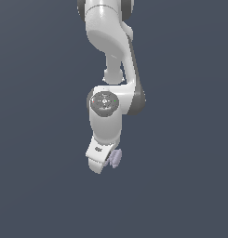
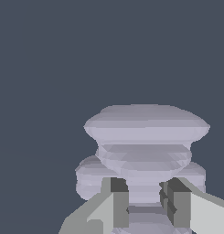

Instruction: Pick up the object and move it to a goal position.

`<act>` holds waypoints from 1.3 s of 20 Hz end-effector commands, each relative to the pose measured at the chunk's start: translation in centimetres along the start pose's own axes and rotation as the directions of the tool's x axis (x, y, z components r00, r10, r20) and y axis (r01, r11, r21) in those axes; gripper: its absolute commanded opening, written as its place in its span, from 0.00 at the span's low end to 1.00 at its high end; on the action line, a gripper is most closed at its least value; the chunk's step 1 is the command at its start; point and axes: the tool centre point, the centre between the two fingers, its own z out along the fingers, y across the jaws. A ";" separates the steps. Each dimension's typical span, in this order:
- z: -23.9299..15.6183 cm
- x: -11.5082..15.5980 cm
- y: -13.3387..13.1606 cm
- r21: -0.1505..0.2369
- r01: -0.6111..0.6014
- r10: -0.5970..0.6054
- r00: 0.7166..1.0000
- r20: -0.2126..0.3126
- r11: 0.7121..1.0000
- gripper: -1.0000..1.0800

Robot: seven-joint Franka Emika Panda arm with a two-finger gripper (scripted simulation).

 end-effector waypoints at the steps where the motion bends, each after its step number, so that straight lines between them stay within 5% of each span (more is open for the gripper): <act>1: -2.5 1.3 -0.7 0.000 0.001 -0.001 1.000 0.000 1.000 0.00; 17: -17.8 9.1 -4.7 0.009 -0.001 0.001 1.000 0.002 1.000 0.00; 26: -22.3 11.5 -5.6 0.012 -0.002 0.002 1.000 0.002 1.000 0.00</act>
